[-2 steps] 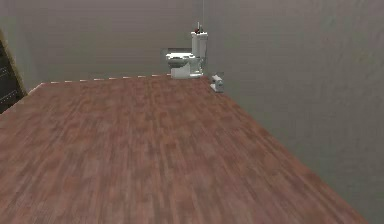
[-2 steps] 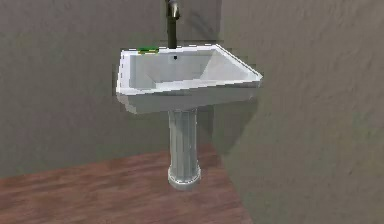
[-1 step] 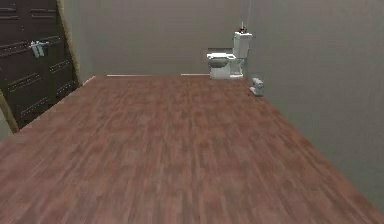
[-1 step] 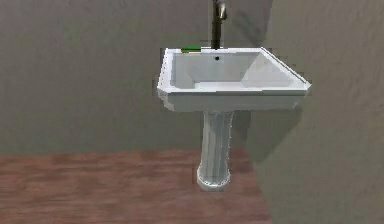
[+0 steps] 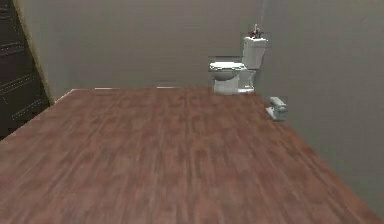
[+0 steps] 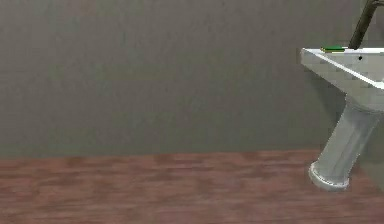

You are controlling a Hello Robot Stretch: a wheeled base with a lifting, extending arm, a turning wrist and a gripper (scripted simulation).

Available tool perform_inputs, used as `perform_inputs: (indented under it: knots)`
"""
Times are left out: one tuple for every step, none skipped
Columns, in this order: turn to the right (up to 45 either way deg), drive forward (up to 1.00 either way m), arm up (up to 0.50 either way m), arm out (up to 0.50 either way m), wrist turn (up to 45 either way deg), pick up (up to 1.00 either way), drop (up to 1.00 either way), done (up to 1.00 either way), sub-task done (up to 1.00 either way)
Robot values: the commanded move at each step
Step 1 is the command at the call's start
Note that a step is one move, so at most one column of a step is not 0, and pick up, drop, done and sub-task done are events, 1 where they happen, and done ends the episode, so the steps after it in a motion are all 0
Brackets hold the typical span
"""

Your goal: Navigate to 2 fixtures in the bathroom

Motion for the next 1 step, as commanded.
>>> perform_inputs:
  knots:
    - [-3.0, 0.0, 0.0, 0.0, 0.0, 0.0, 0.0, 0.0, 0.0]
